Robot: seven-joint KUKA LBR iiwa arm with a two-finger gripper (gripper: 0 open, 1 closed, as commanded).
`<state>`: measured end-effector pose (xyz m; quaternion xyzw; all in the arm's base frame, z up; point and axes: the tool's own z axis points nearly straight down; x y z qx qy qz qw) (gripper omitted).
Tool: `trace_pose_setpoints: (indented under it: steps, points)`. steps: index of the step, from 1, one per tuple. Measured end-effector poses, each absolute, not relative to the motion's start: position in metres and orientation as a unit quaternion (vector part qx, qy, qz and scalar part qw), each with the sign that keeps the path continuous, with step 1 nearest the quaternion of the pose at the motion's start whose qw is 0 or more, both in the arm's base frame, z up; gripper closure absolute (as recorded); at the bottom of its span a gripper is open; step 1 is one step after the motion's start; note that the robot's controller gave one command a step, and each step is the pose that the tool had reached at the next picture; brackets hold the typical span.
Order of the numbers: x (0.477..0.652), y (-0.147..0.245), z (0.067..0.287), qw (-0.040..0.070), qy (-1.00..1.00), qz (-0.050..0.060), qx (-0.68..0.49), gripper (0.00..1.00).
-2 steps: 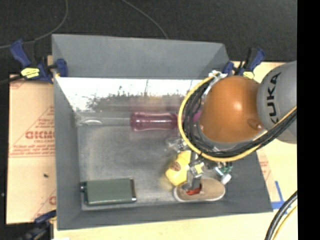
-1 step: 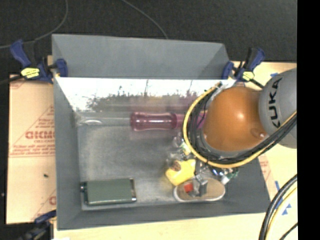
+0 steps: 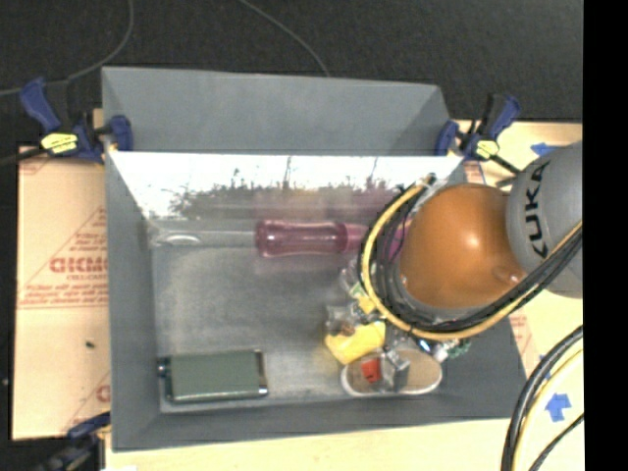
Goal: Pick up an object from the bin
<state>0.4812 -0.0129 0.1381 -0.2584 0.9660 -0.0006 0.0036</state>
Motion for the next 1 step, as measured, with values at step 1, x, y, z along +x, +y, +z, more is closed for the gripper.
trace_pose_setpoints:
  steps: [1]
  points:
    - [0.4873, -0.0223, 0.085, 0.007, 0.931, -0.001, -0.365, 1.0]
